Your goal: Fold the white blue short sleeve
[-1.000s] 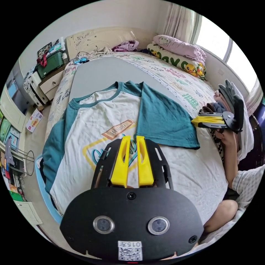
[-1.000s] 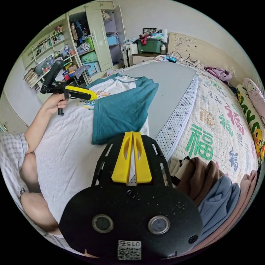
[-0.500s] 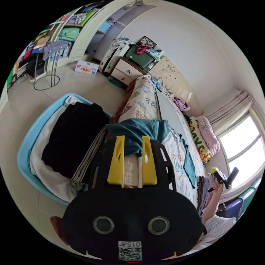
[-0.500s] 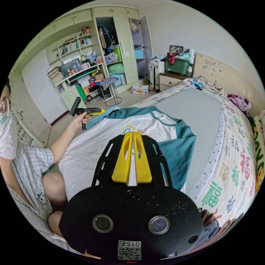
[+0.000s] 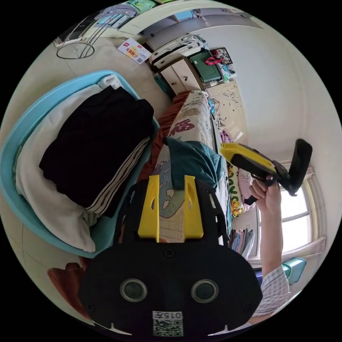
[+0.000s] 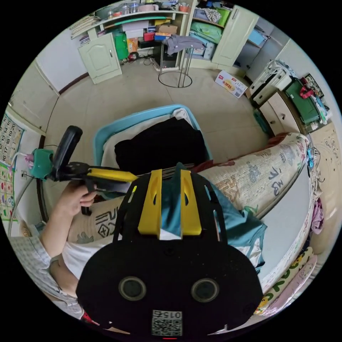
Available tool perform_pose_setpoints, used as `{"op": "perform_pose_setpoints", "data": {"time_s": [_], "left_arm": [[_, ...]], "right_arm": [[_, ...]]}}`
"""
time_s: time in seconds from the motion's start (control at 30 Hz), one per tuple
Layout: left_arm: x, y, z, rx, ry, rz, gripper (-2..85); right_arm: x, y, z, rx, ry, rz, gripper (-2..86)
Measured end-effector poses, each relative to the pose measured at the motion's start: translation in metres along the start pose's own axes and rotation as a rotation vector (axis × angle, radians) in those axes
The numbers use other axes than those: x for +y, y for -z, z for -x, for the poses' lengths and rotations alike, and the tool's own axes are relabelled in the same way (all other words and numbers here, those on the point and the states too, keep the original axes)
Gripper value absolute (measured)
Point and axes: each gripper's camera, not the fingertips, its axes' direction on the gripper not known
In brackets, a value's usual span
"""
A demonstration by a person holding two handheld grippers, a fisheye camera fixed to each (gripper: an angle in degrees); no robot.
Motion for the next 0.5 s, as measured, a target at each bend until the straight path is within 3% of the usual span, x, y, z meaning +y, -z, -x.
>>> {"op": "perform_pose_setpoints", "data": {"time_s": [0.17,0.3,0.4,0.5], "left_arm": [[-0.010,0.001,0.001,0.071,-0.073,0.063,3.2],[0.002,0.042,-0.017,0.344,-0.169,-0.057,-0.3],[0.008,0.043,-0.051,0.128,-0.302,0.005,-0.6],[0.010,0.015,-0.065,0.194,-0.402,0.184,-0.6]], "right_arm": [[0.008,-0.169,0.014,0.143,0.023,0.186,10.3],[0.043,-0.268,0.027,0.220,0.078,0.266,11.5],[0.065,-0.320,0.041,0.233,0.151,0.339,11.7],[0.086,-0.363,0.049,0.260,0.211,0.424,11.9]]}}
